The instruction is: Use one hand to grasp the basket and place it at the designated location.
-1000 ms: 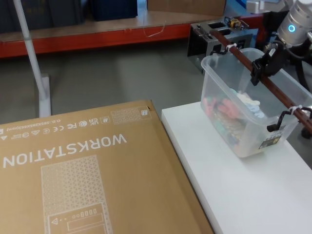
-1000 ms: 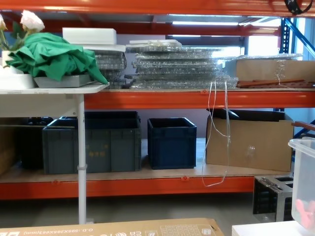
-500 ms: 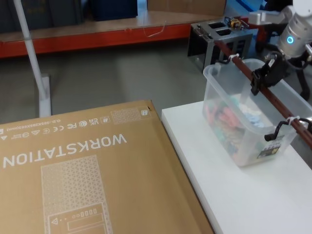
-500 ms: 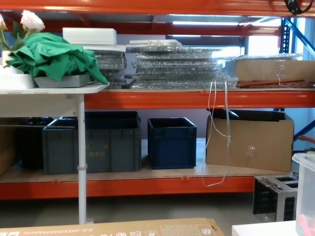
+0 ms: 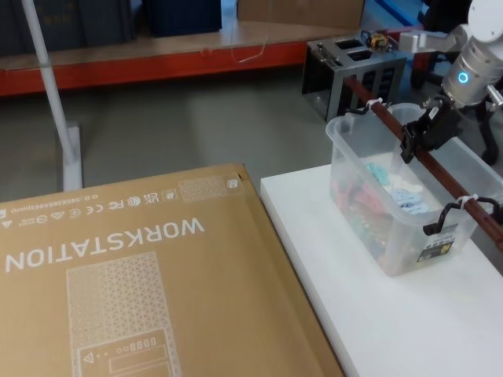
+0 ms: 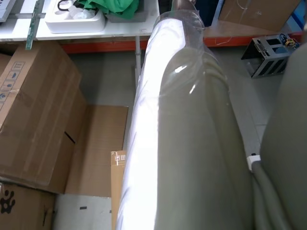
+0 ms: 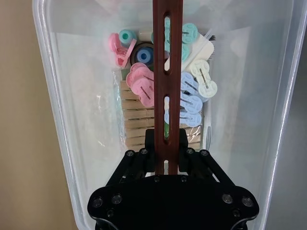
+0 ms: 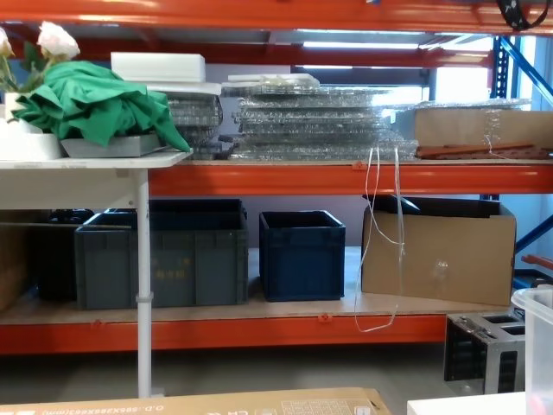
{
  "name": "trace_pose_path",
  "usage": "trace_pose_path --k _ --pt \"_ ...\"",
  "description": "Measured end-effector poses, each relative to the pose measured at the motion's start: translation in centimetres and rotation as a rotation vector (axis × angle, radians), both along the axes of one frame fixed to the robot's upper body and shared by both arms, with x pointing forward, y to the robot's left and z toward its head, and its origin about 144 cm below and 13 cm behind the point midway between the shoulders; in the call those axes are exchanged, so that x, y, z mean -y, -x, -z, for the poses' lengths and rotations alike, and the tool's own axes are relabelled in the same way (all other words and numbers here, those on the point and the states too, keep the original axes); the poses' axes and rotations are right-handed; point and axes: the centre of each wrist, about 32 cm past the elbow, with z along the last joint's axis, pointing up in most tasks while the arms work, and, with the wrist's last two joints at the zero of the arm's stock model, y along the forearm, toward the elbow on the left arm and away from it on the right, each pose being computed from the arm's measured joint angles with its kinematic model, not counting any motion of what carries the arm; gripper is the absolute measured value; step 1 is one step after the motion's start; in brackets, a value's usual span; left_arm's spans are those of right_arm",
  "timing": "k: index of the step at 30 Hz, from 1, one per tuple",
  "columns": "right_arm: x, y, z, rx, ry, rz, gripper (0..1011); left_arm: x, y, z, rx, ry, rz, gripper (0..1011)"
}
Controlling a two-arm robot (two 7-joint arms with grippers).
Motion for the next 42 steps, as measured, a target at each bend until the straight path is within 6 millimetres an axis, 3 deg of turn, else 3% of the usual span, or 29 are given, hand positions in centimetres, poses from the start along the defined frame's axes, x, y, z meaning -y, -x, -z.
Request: trace_pose_path --k 15,35,42 --pt "0.2 -0.5 0.7 -0.022 -0.001 0.000 253 0.0 0.0 0.0 0.000 0.000 0.000 0" --pt "-0.4 0.0 -1.8 0.051 -0.004 -0.040 893 0.0 0.0 0.0 0.000 0.000 0.000 0" --pt "-0.3 0.5 -3.1 0.078 -0.003 -0.033 1000 0.0 0.0 0.0 0.000 0.001 0.000 0"
